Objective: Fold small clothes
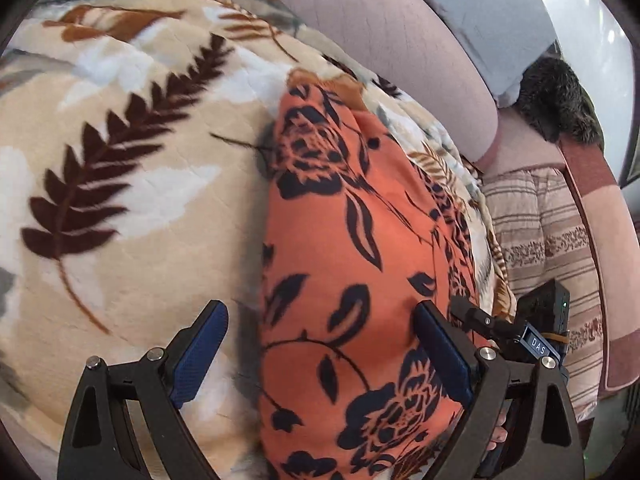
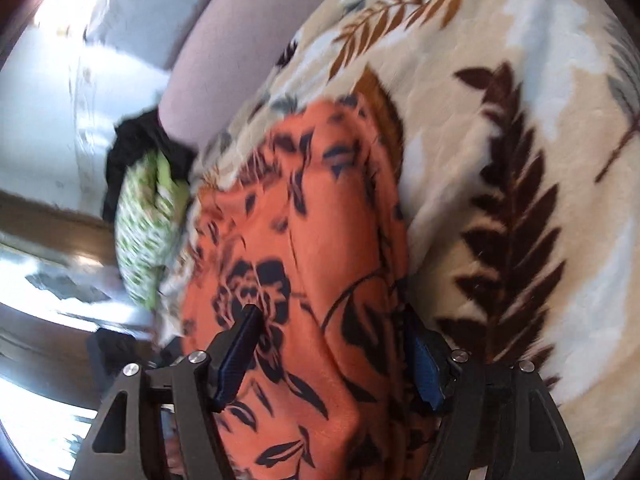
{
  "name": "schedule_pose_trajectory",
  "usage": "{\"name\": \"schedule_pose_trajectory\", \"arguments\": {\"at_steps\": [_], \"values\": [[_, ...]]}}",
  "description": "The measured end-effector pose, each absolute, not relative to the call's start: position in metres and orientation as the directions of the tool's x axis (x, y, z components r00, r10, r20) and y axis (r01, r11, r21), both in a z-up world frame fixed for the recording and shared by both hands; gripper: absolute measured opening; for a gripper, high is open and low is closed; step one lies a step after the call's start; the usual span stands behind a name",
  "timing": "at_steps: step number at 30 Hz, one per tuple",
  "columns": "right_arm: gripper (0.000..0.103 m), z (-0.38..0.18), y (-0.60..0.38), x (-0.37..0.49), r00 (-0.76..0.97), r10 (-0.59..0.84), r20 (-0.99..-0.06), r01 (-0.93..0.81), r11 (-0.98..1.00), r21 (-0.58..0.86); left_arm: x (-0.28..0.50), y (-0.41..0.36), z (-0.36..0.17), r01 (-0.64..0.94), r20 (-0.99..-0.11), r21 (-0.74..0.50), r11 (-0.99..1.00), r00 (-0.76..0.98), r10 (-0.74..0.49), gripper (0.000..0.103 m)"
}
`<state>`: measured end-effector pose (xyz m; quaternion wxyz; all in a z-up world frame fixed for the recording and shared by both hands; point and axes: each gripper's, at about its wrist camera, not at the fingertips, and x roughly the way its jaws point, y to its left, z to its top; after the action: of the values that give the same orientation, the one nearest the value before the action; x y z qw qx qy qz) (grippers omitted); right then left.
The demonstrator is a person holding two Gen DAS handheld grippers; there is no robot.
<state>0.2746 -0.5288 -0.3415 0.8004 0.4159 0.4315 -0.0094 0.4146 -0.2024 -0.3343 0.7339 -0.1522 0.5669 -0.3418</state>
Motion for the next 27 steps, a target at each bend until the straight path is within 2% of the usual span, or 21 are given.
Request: {"name": "schedule_pose_trajectory", "arguments": {"at_steps": [3,6,8,11,14,15,18,22,27], "values": [[0.075,-0.341,-0.519,0.276,0.634,0.362,-0.683,0.348,0.655,0.670,0.402,-0.222,-0.335,0.369,-0.733,-0.602,0.708,0.097,-0.674,0.094],[0.065,-0.336,-0.506,0.277,0.628,0.318,-0.710,0.341,0.708,0.618,0.392,-0.236,-0.331,0.411,-0.777,-0.517,0.751,0.144,-0.613,0.092],[0.053,-0.329,-0.497,0.275,0.633,0.279,-0.722,0.336,0.741,0.581,0.390,-0.237,-0.328,0.399,-0.777,-0.512,0.761,0.162,-0.608,0.087],[0.039,-0.312,-0.485,0.274,0.647,0.202,-0.735,0.318,0.805,0.501,0.389,-0.233,-0.322,0.384,-0.774,-0.509,0.770,0.186,-0.605,0.074],[0.033,-0.296,-0.472,0.271,0.669,0.144,-0.729,0.307,0.840,0.447,0.383,-0.231,-0.311,0.397,-0.771,-0.490,0.776,0.217,-0.598,0.060],[0.033,-0.292,-0.469,0.270,0.677,0.132,-0.724,0.303,0.846,0.438,0.382,-0.227,-0.307,0.406,-0.769,-0.485,0.775,0.224,-0.599,0.055],[0.030,-0.274,-0.460,0.259,0.715,0.122,-0.689,0.264,0.865,0.427,0.372,-0.220,-0.291,0.425,-0.754,-0.485,0.764,0.239,-0.611,0.051],[0.030,-0.248,-0.439,0.247,0.765,0.100,-0.636,0.216,0.891,0.399,0.358,-0.203,-0.264,0.436,-0.727,-0.484,0.758,0.282,-0.626,0.051],[0.030,-0.232,-0.420,0.236,0.799,0.166,-0.578,0.154,0.873,0.462,0.340,-0.171,-0.237,0.436,-0.719,-0.434,0.788,0.359,-0.595,0.051]]}}
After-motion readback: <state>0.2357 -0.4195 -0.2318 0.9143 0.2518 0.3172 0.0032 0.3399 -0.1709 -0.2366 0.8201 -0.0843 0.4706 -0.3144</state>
